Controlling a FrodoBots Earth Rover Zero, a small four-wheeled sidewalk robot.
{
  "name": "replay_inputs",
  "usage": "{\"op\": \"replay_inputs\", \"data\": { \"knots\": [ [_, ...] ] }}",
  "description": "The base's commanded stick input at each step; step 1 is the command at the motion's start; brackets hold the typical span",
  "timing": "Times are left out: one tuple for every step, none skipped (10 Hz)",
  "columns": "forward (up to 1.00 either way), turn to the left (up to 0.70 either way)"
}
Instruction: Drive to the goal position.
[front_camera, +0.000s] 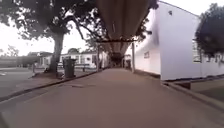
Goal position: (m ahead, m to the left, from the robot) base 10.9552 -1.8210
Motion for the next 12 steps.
{"op": "replay_inputs", "data": {
  "knots": [
    [0.85,0.00],
    [0.85,0.00],
    [0.85,0.00],
    [0.85,0.00],
    [0.85,0.00],
    [0.85,0.00],
    [0.85,0.00],
    [0.85,0.00],
    [0.85,0.00],
    [0.85,0.00],
    [0.85,0.00],
    [0.85,0.00]
  ]
}}
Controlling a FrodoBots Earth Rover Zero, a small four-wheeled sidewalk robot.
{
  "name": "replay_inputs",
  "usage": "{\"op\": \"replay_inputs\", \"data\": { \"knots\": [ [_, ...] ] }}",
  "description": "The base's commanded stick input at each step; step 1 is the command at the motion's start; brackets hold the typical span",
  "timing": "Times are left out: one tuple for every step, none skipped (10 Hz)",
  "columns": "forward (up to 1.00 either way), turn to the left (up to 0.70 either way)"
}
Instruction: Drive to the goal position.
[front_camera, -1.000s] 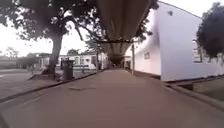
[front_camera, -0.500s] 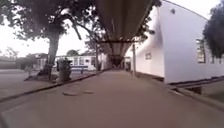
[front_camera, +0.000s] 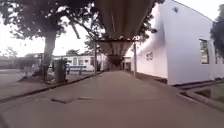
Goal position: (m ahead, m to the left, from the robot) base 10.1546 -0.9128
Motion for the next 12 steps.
{"op": "replay_inputs", "data": {
  "knots": [
    [0.85,0.00],
    [0.85,0.00],
    [0.85,0.00],
    [0.85,0.00],
    [0.85,0.00],
    [0.85,0.00],
    [0.85,0.00],
    [0.85,0.00],
    [0.85,0.00],
    [0.85,0.00],
    [0.85,0.00],
    [0.85,0.00]
  ]
}}
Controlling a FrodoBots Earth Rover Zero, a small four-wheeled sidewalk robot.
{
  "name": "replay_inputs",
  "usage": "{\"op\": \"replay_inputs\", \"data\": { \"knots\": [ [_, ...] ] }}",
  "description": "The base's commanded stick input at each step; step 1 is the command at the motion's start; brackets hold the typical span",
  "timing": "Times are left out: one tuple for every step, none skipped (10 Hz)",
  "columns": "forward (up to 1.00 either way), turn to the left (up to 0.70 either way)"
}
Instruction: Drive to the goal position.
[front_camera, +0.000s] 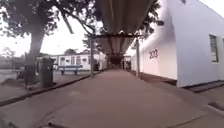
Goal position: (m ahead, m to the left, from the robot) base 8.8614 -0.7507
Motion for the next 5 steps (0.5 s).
{"op": "replay_inputs", "data": {
  "knots": [
    [0.85,0.00],
    [0.85,0.00],
    [0.85,0.00],
    [0.85,0.00],
    [0.85,0.00]
  ]
}}
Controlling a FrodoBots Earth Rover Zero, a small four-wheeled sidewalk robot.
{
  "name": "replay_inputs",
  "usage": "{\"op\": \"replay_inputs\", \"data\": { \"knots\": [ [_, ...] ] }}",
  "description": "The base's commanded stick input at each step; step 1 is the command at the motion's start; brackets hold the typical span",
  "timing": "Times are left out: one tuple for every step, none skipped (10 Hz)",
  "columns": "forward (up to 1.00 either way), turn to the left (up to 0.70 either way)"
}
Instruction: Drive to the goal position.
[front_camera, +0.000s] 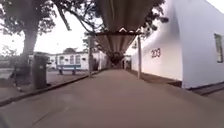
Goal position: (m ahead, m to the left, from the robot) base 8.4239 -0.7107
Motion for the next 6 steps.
{"op": "replay_inputs", "data": {
  "knots": [
    [0.85,0.00],
    [0.85,0.00],
    [0.85,0.00],
    [0.85,0.00],
    [0.85,0.00],
    [0.85,0.00]
  ]
}}
